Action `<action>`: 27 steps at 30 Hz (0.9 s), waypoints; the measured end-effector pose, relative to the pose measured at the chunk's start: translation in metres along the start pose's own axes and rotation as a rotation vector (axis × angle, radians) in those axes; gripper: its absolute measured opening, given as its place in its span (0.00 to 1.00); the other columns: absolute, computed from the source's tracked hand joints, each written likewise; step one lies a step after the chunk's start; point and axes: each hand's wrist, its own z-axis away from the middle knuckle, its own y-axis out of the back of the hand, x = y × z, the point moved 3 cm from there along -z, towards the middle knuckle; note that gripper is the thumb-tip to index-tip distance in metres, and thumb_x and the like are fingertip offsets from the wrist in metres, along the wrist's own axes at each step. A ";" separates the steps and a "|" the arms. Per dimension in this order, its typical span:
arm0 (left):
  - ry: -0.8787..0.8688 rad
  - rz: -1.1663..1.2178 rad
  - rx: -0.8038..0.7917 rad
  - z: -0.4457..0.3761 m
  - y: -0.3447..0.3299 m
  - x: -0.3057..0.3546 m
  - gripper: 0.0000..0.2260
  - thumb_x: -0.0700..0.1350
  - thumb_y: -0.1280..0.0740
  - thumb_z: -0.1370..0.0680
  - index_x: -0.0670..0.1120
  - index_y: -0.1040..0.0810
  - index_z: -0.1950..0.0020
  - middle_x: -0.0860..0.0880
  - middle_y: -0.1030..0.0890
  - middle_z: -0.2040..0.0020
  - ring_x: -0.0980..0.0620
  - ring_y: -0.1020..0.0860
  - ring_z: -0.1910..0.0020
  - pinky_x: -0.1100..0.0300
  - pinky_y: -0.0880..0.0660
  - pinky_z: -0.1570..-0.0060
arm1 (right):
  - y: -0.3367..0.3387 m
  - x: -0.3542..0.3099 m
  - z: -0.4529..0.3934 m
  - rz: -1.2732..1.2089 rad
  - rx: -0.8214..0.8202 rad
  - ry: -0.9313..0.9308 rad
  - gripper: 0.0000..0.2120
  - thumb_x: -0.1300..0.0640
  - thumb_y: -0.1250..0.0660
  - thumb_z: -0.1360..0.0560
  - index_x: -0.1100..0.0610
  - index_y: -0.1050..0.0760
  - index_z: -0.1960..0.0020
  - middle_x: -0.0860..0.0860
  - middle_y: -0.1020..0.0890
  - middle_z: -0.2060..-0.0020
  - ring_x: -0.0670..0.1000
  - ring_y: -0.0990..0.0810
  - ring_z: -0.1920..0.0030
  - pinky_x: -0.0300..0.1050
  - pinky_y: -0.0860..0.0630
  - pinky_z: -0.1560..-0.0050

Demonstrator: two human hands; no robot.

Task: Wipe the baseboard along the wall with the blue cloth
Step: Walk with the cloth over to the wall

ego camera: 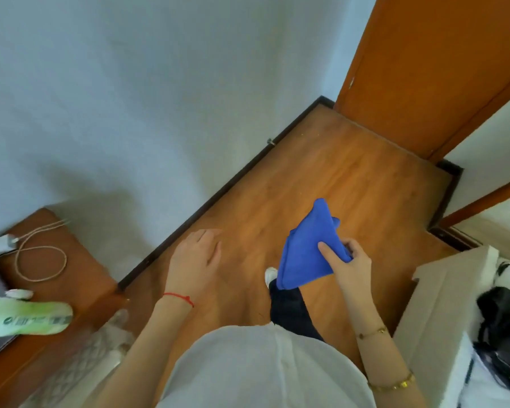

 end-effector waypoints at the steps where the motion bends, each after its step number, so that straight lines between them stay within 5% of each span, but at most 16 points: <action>1: 0.037 -0.002 0.020 -0.011 -0.003 0.000 0.11 0.46 0.37 0.17 0.46 0.19 0.38 0.48 0.18 0.42 0.47 0.20 0.43 0.56 0.27 0.41 | -0.007 -0.003 -0.024 -0.004 -0.047 0.007 0.07 0.60 0.27 0.26 0.59 0.25 0.55 0.51 0.21 0.63 0.40 0.25 0.67 0.31 0.27 0.64; 15: 0.461 -0.120 0.430 -0.108 0.007 -0.006 0.08 0.37 0.30 0.22 0.41 0.18 0.43 0.44 0.17 0.54 0.42 0.18 0.57 0.51 0.21 0.58 | -0.154 -0.072 -0.246 0.066 -0.690 0.131 0.12 0.59 0.25 0.27 0.64 0.27 0.57 0.51 0.24 0.65 0.45 0.27 0.66 0.37 0.28 0.65; 27: 0.642 -0.142 0.564 -0.125 0.031 -0.067 0.09 0.39 0.32 0.21 0.41 0.19 0.41 0.44 0.17 0.50 0.44 0.18 0.53 0.50 0.19 0.54 | -0.278 -0.099 -0.252 -0.021 -0.843 0.119 0.12 0.57 0.26 0.26 0.59 0.22 0.45 0.51 0.16 0.52 0.48 0.17 0.51 0.38 0.21 0.53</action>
